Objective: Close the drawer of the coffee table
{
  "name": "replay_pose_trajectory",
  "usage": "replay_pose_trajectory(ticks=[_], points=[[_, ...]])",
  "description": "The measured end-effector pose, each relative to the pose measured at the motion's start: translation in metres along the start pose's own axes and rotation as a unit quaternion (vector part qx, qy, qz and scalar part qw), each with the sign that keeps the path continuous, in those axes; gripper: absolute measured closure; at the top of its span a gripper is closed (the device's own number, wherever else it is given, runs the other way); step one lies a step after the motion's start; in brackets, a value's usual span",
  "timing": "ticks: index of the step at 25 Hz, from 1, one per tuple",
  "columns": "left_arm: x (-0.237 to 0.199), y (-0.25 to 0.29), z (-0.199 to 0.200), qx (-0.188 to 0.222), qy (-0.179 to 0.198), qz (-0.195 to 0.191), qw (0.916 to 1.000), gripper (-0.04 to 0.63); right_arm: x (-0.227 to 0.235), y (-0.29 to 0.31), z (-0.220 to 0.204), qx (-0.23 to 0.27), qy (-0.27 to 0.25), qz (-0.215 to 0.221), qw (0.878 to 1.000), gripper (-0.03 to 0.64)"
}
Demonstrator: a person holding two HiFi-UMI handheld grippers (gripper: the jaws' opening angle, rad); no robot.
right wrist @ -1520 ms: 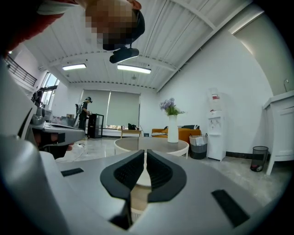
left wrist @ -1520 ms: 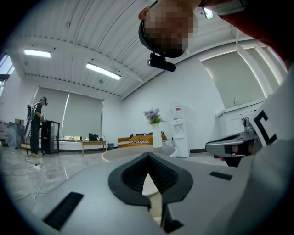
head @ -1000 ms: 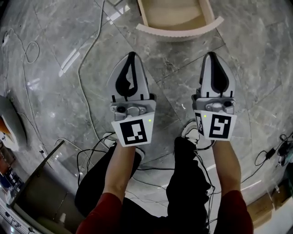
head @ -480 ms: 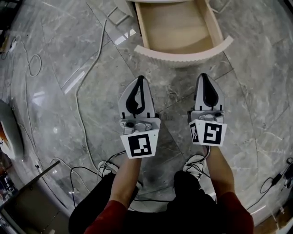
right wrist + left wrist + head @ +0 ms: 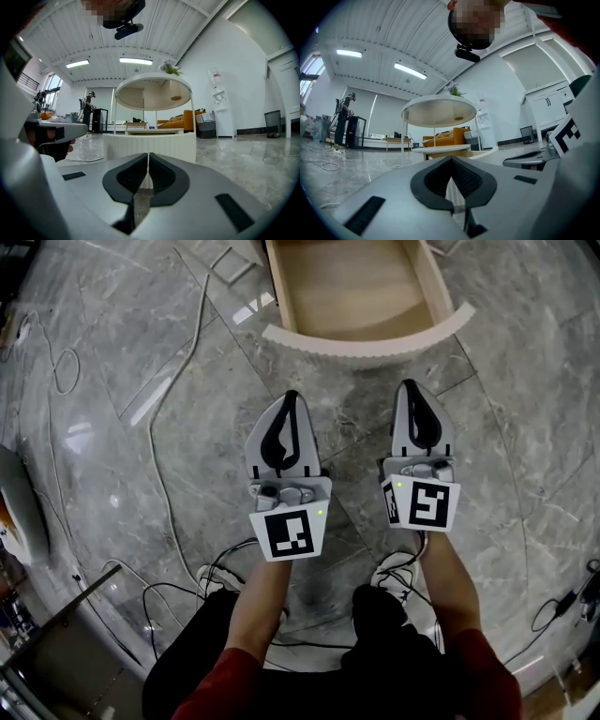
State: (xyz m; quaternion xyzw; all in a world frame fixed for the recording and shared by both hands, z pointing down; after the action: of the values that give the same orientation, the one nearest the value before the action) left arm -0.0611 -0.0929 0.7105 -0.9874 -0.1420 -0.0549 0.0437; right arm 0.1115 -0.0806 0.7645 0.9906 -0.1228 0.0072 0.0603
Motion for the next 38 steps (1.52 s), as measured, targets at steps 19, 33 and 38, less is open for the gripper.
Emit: replay_pose_trajectory(ticks=[19,33,38], points=[[-0.011,-0.004,-0.015,-0.015,-0.005,0.011,0.9998,0.587,-0.019,0.037,-0.032,-0.05,-0.008,0.007,0.999,0.392],[-0.025,-0.007,-0.023,-0.023,-0.008,0.026,0.9994,0.586,-0.016,0.063,-0.029,-0.049,-0.006,-0.029,0.998,0.379],[-0.029,-0.008,-0.023,-0.025,-0.002,0.027,0.9993,0.586,-0.012,0.077,-0.028,-0.052,0.002,-0.03,0.998,0.379]])
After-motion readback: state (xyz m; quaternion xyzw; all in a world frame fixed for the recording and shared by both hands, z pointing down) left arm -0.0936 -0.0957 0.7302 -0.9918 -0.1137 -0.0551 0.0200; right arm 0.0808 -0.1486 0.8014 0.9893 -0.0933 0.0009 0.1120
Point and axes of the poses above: the fingertips, and each gripper's own axes: y forward along the fingers, x to its right, z out of its top, the point moved 4 cm from there along -y, backward along the fingers, and after that the axes turned 8 degrees about z, right-handed, at the moved point
